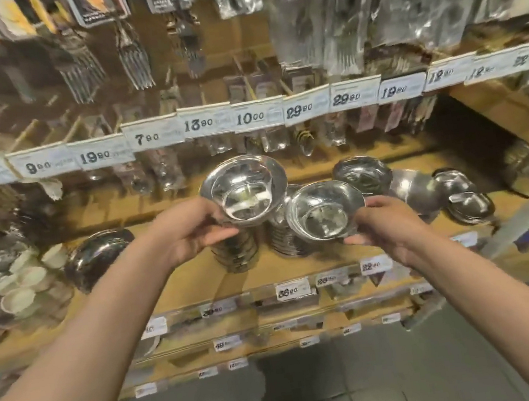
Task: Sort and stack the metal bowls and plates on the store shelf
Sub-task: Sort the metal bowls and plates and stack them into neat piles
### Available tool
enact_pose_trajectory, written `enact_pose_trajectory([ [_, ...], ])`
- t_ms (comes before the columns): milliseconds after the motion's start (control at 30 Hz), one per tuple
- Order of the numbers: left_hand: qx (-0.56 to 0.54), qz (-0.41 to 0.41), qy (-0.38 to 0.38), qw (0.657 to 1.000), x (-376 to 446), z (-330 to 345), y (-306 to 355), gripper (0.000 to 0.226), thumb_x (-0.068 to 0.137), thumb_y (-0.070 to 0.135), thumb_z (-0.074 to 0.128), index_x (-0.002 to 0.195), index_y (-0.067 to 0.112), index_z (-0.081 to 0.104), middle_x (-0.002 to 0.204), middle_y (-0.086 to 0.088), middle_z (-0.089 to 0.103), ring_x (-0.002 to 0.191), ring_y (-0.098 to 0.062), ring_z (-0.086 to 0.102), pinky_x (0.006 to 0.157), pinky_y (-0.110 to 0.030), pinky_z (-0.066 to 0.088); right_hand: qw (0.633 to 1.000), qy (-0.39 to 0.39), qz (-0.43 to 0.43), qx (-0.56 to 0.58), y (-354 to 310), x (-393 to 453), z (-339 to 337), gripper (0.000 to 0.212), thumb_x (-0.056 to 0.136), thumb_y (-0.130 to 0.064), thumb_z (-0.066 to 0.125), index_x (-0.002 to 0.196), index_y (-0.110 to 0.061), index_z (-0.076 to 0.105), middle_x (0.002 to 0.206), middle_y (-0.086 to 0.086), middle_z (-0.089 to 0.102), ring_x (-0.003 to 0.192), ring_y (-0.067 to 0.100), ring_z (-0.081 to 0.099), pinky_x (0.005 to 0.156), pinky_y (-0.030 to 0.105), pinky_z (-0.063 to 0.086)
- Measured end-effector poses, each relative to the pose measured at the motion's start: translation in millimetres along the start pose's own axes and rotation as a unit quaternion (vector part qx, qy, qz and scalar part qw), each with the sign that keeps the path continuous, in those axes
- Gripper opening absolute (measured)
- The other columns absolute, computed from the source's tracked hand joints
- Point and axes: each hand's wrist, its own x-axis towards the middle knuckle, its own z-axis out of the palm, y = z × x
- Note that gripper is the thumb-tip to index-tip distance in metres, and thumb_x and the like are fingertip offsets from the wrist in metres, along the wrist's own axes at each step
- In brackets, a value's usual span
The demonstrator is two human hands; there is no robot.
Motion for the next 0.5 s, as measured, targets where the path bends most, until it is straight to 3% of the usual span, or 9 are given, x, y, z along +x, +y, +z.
enact_pose_trajectory([
  [100,0.001,0.014,0.015,1.0,8.9,-0.4,12.1,0.022,0.088,-0.019,0.04,0.087,-0.005,0.057,0.073,-0.017,0.075,0.058,-0.021,0.075,0.046,-0.022,0.057,1.0,-0.02,-0.008,0.005,-8.3,24.6,25.5,0.032,0.092,0.007,0.059,0.123,0.002,0.061,0.114,0.018,0.071,0.075,0.025,0.078,0.069,0.039,0.065],
  [200,0.01,0.016,0.004,1.0,22.3,-0.4,21.8,0.019,0.09,-0.018,0.044,0.095,-0.004,0.056,0.092,-0.024,0.071,0.062,-0.024,0.076,0.048,-0.023,0.059,0.999,-0.027,-0.017,0.012,-13.9,44.4,47.3,0.03,0.094,0.008,0.055,0.123,0.003,0.059,0.115,0.019,0.071,0.077,0.024,0.078,0.065,0.035,0.065],
  [267,0.024,0.013,-0.013,1.0,33.4,-0.4,28.2,0.017,0.093,-0.014,0.047,0.101,-0.003,0.056,0.09,-0.024,0.071,0.068,-0.025,0.076,0.054,-0.026,0.062,1.0,-0.006,-0.015,0.011,-15.6,58.2,56.5,0.024,0.095,0.006,0.054,0.117,0.0,0.06,0.114,0.019,0.07,0.075,0.026,0.078,0.057,0.03,0.064],
  [367,0.036,0.006,-0.027,0.999,52.5,0.9,35.3,0.015,0.095,-0.009,0.051,0.106,-0.002,0.058,0.09,-0.023,0.074,0.074,-0.025,0.076,0.065,-0.034,0.064,0.999,0.03,-0.011,-0.012,-15.5,78.1,65.5,0.015,0.097,0.002,0.055,0.108,-0.008,0.058,0.111,0.016,0.068,0.069,0.025,0.077,0.061,0.033,0.064],
  [433,0.038,0.0,-0.031,0.999,61.9,3.0,38.5,0.015,0.096,-0.009,0.051,0.107,-0.001,0.057,0.103,-0.026,0.07,0.074,-0.026,0.075,0.065,-0.035,0.063,0.998,0.044,-0.008,-0.033,-15.4,86.9,71.0,0.016,0.096,0.0,0.059,0.11,-0.007,0.058,0.109,0.015,0.069,0.068,0.023,0.077,0.066,0.036,0.064],
  [500,0.041,-0.009,-0.037,0.998,68.9,5.0,41.5,0.016,0.096,-0.009,0.051,0.108,0.0,0.056,0.11,-0.03,0.065,0.071,-0.027,0.073,0.065,-0.036,0.063,0.998,0.044,-0.007,-0.053,-15.4,92.7,75.9,0.02,0.095,-0.001,0.061,0.114,-0.005,0.058,0.105,0.014,0.07,0.066,0.022,0.077,0.06,0.033,0.063],
])
